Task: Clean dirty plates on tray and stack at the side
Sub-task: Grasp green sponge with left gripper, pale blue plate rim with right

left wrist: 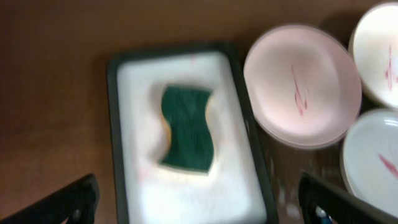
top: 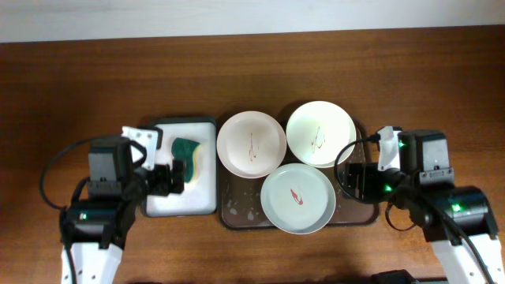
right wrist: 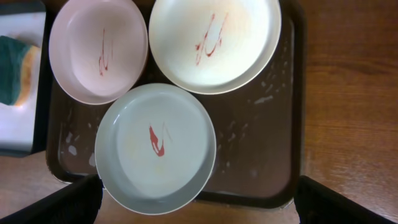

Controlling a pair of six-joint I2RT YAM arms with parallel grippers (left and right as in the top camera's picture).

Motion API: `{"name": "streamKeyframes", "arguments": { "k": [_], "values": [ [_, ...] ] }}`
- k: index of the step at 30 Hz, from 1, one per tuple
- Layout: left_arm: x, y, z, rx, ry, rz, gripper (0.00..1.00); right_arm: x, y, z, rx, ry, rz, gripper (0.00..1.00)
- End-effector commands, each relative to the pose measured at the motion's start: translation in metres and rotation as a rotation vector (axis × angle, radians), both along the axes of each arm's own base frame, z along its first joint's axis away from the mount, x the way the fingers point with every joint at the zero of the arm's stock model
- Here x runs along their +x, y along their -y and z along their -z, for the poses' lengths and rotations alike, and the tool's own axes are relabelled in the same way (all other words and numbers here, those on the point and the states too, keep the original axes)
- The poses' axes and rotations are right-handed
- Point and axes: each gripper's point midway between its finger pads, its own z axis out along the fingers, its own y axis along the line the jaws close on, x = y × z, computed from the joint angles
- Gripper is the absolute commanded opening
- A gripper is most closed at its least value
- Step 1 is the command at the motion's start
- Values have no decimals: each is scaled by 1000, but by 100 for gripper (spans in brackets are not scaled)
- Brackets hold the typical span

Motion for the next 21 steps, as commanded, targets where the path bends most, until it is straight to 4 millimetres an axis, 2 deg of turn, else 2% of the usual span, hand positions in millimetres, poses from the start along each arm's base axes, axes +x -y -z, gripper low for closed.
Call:
{"name": "streamKeyframes", "arguments": {
  "k": [1, 4, 6, 8, 9, 13, 17, 19, 21],
  "values": [
    [33, 3, -5, -21, 60, 5, 99, 4, -6, 3, 18, -32, -11, 99],
    [56, 4, 17, -20, 28, 6, 99, 7, -6, 8, 15, -57, -11, 99],
    [63, 6, 46, -19, -49, 8, 93, 7, -6, 11, 14, -66, -10, 99],
    [66, 7, 73, -14, -128, 12, 87, 8, -6, 11, 14, -65, -10, 99],
    [66, 10, 91, -12, -177, 18, 86, 9, -6, 11, 14, -65, -10, 99],
    [65, 16, 140, 13, -305, 32, 85, 9, -6, 11, 14, -65, -10, 99],
    [60, 25, 173, 27, -386, 57, 84, 9, -6, 11, 14, -65, -10, 99],
    [59, 31, 180, 31, -400, 73, 71, 9, -6, 11, 14, -65, -10, 99],
    [60, 36, 182, 35, -396, 87, 46, 9, -6, 11, 13, -65, -10, 99]
  ]
}}
